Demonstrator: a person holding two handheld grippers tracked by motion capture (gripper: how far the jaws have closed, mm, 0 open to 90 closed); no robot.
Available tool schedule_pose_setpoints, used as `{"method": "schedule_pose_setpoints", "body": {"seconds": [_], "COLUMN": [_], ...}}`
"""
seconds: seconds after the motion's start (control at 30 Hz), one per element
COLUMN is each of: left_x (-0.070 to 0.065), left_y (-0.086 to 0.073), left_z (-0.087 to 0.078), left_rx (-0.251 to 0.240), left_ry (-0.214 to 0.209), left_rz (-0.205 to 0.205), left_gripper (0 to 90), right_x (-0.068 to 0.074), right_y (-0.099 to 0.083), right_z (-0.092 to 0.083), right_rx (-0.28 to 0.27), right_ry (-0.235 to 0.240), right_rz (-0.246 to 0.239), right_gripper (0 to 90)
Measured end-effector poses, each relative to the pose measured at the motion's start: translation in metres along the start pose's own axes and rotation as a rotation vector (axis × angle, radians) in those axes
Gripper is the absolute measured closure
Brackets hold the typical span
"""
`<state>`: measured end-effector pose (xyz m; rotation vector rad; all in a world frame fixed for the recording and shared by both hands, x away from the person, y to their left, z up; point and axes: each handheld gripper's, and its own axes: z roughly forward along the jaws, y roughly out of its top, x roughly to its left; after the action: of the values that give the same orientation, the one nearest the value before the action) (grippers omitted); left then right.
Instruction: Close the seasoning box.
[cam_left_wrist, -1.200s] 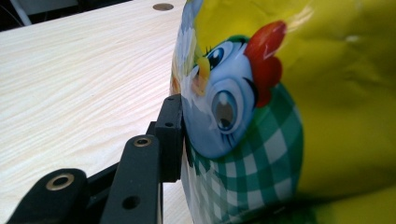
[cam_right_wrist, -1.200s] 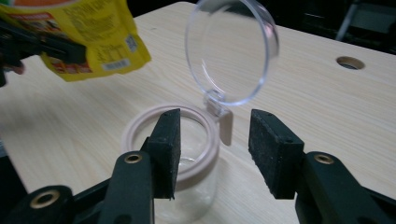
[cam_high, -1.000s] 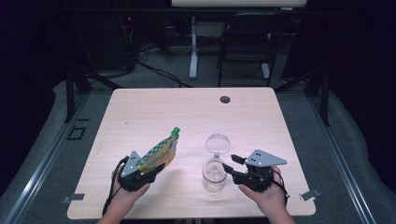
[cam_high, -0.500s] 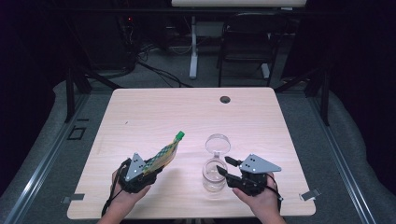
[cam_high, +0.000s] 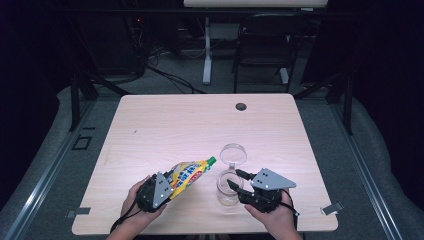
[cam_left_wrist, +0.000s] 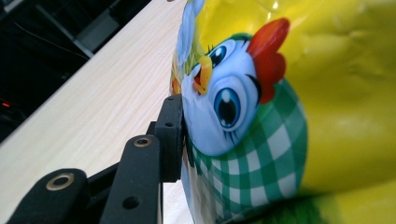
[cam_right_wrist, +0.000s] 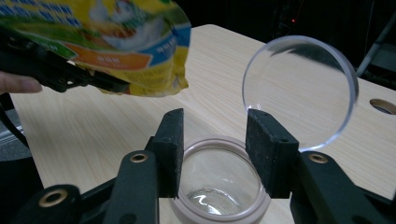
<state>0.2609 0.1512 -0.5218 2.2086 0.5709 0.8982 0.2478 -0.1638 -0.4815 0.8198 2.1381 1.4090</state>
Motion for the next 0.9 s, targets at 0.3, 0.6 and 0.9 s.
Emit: {"method": "schedule_pose_setpoints", "body": {"seconds": [0.3,0.6,0.9], "left_x": [-0.007,-0.0081,-0.0105], "left_y": [0.0033,0.005,0.0056], "left_z": [0.0011,0.0039,0.0052], "left_rx": [0.022,0.04,0.05], "left_ry": [0.043,0.08,0.102], "left_rz": [0.071,0.118,0.151], "left_gripper": [62.8,62.9,63.0], "right_x": [0.0043,0.0045,0.0084], "right_y": [0.0033,0.0043,0.0051], "right_z": [-0.0016,-0.0043,-0.0047], "right_rx": [-0.017,-0.01,-0.009], "right_ry": [0.01,0.012,0.008], "right_rz": [-0.01,-0.027,-0.062], "right_gripper": [56.9,62.4,65.6]}}
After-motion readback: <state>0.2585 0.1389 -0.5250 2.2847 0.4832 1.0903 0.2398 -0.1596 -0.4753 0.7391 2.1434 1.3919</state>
